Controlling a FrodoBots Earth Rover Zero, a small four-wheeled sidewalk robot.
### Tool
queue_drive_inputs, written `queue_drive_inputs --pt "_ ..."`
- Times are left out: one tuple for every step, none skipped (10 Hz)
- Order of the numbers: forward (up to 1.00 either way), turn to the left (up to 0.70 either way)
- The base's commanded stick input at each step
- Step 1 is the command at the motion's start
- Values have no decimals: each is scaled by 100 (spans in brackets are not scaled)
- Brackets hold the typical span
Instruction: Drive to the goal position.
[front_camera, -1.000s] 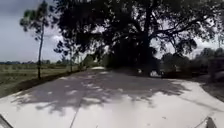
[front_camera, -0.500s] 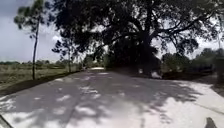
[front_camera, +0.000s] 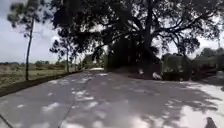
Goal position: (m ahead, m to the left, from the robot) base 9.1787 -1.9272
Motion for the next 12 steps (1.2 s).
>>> queue_drive_inputs --pt "70 0" --pt "70 0" --pt "70 0" --pt "70 0" --pt "70 26" --pt "70 35" --pt "70 35" --pt "70 24" --pt "70 5" --pt "70 3" --pt "70 23" --pt "70 35"
